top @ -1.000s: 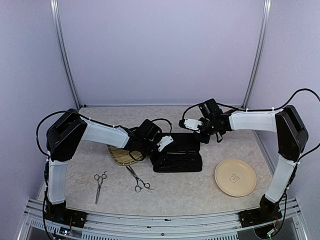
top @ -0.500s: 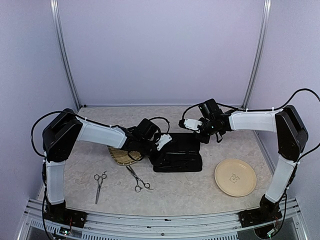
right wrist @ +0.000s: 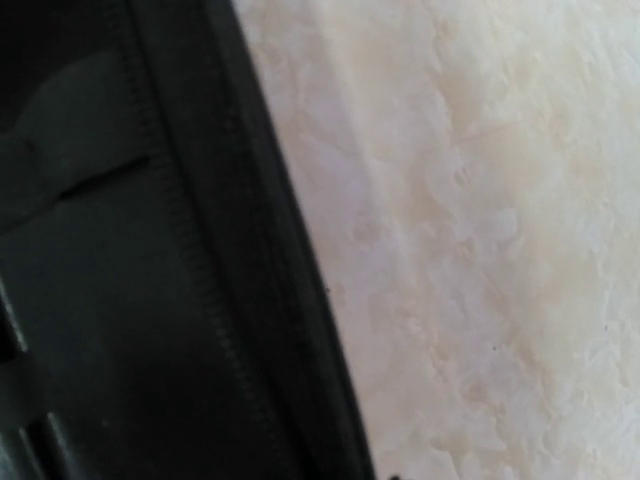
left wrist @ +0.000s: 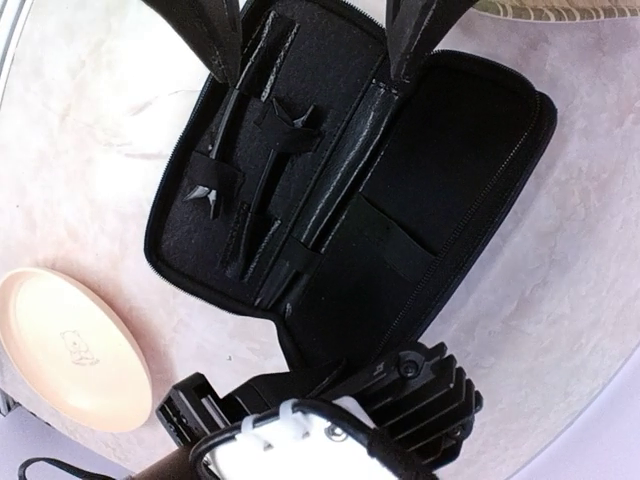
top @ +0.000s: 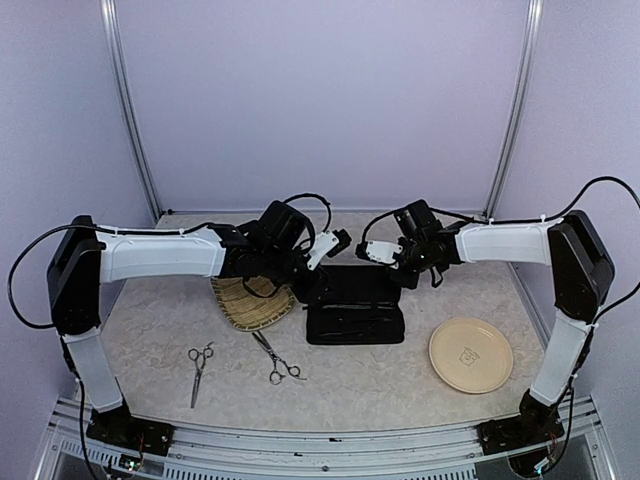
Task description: Sort the hair-cutting tools
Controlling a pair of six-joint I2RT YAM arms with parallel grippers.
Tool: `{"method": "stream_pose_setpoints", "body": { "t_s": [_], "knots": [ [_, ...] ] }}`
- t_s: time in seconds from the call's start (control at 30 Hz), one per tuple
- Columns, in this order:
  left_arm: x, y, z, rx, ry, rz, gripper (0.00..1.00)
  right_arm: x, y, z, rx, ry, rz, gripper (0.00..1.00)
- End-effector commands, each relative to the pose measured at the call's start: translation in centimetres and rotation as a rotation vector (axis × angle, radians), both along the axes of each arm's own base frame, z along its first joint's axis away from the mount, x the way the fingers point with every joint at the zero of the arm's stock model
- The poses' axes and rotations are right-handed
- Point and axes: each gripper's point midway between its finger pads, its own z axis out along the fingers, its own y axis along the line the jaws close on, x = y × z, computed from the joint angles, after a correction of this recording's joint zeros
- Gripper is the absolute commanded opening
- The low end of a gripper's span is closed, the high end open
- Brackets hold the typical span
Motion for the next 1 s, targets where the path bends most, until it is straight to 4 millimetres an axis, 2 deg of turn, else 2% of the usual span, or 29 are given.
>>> {"method": "stream_pose_setpoints", "body": {
  "t_s": [0.0,0.1,0.17,0.3,0.33,0.43,0.5,0.67,0.8,0.87,0.97],
  "knots": [
    [0.0,1.5,0.7,0.08,-0.026,0.062,0.5,-2.6,0.6,-3.0,-0.044,0.101,0.045,0.3],
    [-0.1,3.0,0.5,0.12,-0.041,0.133,0.52,-2.1,0.3,-1.8,-0.051,0.064,0.027,0.34],
    [-1.1,4.0,0.4,0.135,-0.027,0.153,0.52,-1.8,-0.2,-0.8,-0.067,0.041,0.006,0.41],
    [-3.3,6.1,-1.5,0.243,0.058,0.194,0.5,-1.1,-0.7,2.1,-0.072,0.018,-0.042,0.49],
    [-4.2,6.4,-1.9,0.267,0.077,0.19,0.5,-1.2,-0.7,2.8,-0.065,0.01,-0.043,0.54],
    [-7.2,7.0,-2.8,0.306,0.139,0.161,0.49,-1.4,-0.9,5.1,-0.03,-0.027,-0.042,0.77],
    [-9.0,7.6,-3.9,0.329,0.21,0.156,0.47,-0.9,-1.8,6.0,-0.025,-0.051,-0.081,0.86],
    [-11.8,8.9,-6.3,0.342,0.326,0.213,0.45,0.1,-4.1,6.7,-0.025,-0.034,-0.177,0.92],
    [-12.8,10.2,-8.0,0.363,0.383,0.264,0.43,-0.8,-3.8,7.1,0.058,0.016,-0.179,0.94],
    [-13.1,10.7,-8.7,0.373,0.407,0.29,0.43,-0.3,-4.1,8.1,0.14,-0.017,-0.24,1.0],
    [-13.4,11.3,-9.5,0.39,0.428,0.32,0.43,-0.8,-4.3,8.7,0.217,-0.032,-0.23,1.0]
  ]
}}
